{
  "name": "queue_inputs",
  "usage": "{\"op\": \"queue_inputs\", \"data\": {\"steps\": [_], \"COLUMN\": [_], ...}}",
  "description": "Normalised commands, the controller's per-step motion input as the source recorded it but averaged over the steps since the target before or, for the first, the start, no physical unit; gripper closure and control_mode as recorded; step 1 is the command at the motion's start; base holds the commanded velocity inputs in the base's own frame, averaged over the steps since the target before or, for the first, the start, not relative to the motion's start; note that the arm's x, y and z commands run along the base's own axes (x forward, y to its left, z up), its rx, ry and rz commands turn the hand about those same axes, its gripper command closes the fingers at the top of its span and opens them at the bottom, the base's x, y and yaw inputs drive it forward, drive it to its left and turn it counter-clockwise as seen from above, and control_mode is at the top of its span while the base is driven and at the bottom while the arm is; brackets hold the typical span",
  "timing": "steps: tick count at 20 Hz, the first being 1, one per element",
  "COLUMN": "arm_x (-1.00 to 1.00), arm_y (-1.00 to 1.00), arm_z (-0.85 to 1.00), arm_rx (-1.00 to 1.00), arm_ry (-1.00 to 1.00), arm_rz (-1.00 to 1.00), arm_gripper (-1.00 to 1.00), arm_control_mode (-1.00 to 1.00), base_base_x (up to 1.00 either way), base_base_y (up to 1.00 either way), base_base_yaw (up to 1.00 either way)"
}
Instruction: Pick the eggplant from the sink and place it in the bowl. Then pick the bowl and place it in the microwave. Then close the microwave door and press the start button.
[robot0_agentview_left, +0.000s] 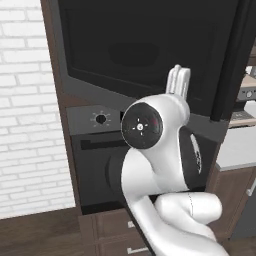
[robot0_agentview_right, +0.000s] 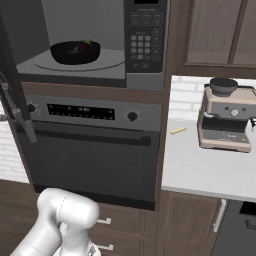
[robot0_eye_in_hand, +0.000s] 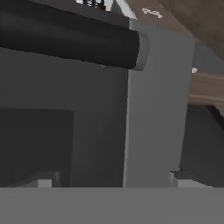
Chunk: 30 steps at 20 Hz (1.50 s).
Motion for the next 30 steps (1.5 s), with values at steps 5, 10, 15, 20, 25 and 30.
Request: {"op": "queue_inputs", "data": {"steps": [5,10,15,20,25,30], "arm_x": [0.6,0.69,0.73,0.65,0.69,0.71], "arm_y": [-0.13,0.0,0.04,0.32,0.38,0.31], "arm_z": [0.1,0.02,0.0,0.0,0.0,0.0], "arm_rx": [0.01,0.0,0.0,0.0,0.0,0.0], "arm_ry": [0.0,0.0,0.0,0.04,0.07,0.04], "arm_rz": [0.31,0.27,0.2,0.14,0.13,0.13], "arm_gripper": [-1.0,-1.0,-1.0,-1.0,-1.0,-1.0], "arm_control_mode": [-1.0,-1.0,-1.0,-1.0,-1.0,-1.0], "base_base_x": [0.0,0.0,0.0,0.0,0.0,0.0], "base_base_y": [0.0,0.0,0.0,0.0,0.0,0.0], "base_base_yaw": [0.0,0.0,0.0,0.0,0.0,0.0]}}
